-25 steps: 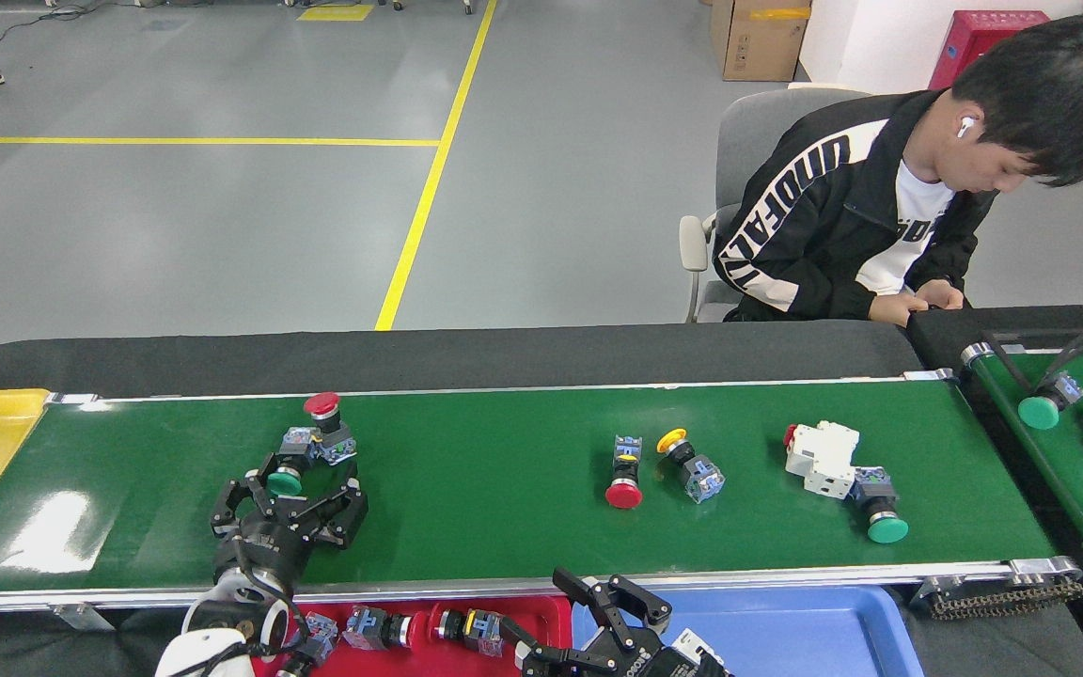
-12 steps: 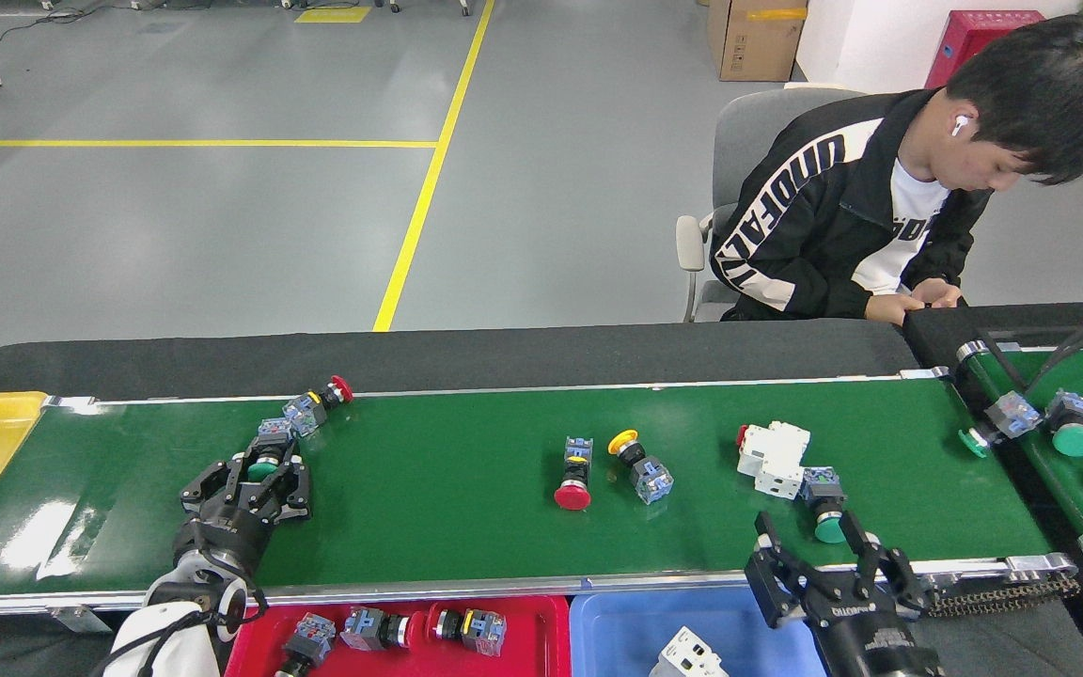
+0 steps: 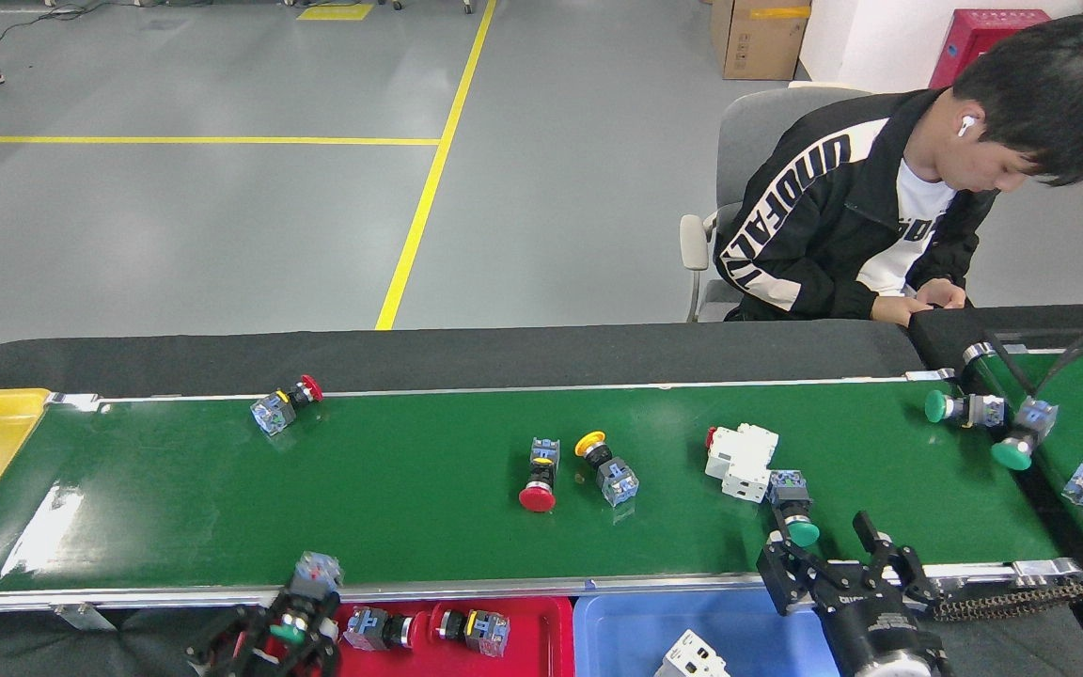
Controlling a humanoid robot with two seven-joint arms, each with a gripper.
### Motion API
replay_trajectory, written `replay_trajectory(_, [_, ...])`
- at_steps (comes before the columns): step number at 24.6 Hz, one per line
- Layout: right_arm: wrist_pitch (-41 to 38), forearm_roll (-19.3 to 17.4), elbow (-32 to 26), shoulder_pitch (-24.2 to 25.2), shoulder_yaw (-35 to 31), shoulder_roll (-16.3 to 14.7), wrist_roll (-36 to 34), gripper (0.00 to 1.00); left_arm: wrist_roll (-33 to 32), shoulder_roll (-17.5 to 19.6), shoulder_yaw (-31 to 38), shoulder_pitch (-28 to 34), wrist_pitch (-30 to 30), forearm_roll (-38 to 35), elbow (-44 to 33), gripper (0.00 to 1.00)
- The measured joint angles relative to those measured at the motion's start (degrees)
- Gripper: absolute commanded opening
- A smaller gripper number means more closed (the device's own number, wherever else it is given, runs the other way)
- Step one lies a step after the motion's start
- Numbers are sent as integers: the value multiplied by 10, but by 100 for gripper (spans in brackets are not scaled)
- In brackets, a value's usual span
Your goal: Pick switch part from conveyor to tray
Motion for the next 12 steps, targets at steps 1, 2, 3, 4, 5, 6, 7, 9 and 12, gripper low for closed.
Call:
replay_trajectory(1, [-5, -1, 8, -3, 2, -1, 4, 36, 2, 0, 0, 0, -3, -1, 0, 100])
replay_trajectory(2, [-14, -1, 14, -4, 3, -2, 6, 25, 4, -1, 0, 0, -5, -1, -1, 100])
replay_trajectory(3, [-25, -1, 16, -4, 3, -4, 6, 18, 5, -4, 1, 0, -6, -1, -1, 100])
replay_trajectory(4, [-36, -1, 17, -4, 3, -6, 7, 13, 5, -10, 1, 0, -7, -1, -2, 100])
replay_trajectory(5, [-45, -1, 17, -4, 3, -7, 7, 11, 5, -16, 2, 0, -7, -1, -2, 100])
replay_trajectory(6, [-55, -2, 17, -4, 3, -7, 8, 9, 6, -24, 5, 0, -9, -2, -2, 100])
replay_trajectory(7, [-63, -3, 17, -4, 3, -7, 8, 9, 6, -30, 9, 0, -7, -2, -2, 100])
replay_trajectory(9, [-76, -8, 13, -4, 4, -6, 9, 9, 7, -41, 23, 0, 10, -1, -2, 100])
replay_trajectory(12, [-104, -29, -34, 4, 0, -7, 10, 9, 2, -66, 67, 0, 49, 8, -2, 100])
